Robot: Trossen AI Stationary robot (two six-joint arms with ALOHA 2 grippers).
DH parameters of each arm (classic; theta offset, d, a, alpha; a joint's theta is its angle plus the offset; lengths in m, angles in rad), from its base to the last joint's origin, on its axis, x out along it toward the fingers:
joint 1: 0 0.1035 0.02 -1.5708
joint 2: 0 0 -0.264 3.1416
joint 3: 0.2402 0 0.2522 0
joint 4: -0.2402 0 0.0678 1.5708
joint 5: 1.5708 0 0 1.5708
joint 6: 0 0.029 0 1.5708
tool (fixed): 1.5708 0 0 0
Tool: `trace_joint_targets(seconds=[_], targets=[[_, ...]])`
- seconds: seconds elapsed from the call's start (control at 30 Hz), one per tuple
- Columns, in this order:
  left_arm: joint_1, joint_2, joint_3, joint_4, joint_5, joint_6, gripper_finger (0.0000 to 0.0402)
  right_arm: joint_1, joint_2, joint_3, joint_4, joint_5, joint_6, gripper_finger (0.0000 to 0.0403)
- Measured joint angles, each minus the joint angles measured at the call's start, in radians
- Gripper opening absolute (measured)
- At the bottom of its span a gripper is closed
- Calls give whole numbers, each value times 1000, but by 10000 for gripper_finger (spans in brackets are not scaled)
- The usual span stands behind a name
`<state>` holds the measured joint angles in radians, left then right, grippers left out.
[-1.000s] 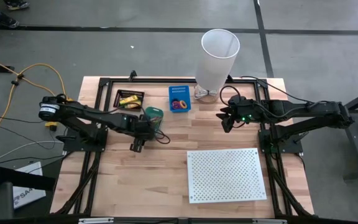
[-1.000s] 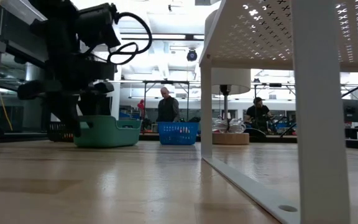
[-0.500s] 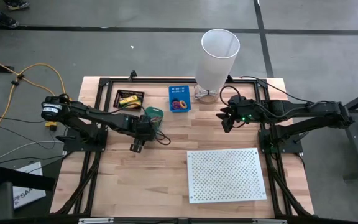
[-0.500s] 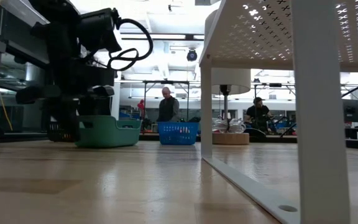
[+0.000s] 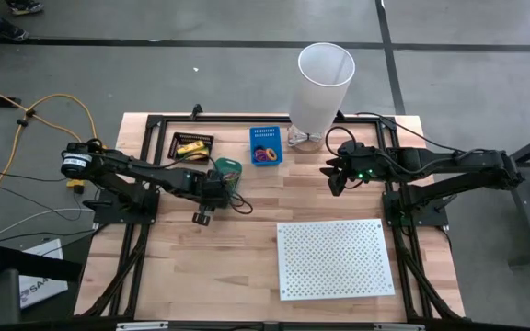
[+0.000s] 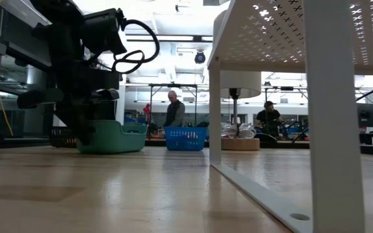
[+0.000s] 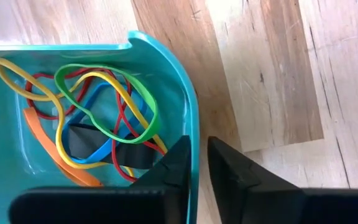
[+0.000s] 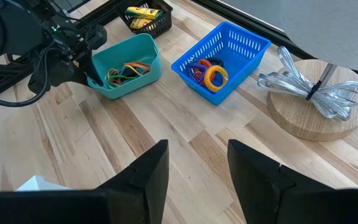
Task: Pick & Place Office Desk Supplies
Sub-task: Put the green bin with the rubber bands on the shelf
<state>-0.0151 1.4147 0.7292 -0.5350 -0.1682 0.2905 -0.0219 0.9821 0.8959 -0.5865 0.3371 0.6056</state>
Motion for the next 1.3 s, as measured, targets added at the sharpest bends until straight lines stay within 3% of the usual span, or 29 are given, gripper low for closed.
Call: trace_joint_targets(seconds=[0.23, 0.63, 1.13, 1.3], targets=[[-1, 0, 0, 0, -17, -10, 5, 0, 0, 0, 0, 0, 0, 152], [-1, 0, 13, -14, -20, -135, 1, 0, 0, 0, 0, 0, 0, 152], [-1, 0, 321, -342, -20, -402, 1, 0, 0, 0, 0, 0, 0, 152], [-1, 0, 398, -384, -20, -485, 1, 0, 0, 0, 0, 0, 0, 152]])
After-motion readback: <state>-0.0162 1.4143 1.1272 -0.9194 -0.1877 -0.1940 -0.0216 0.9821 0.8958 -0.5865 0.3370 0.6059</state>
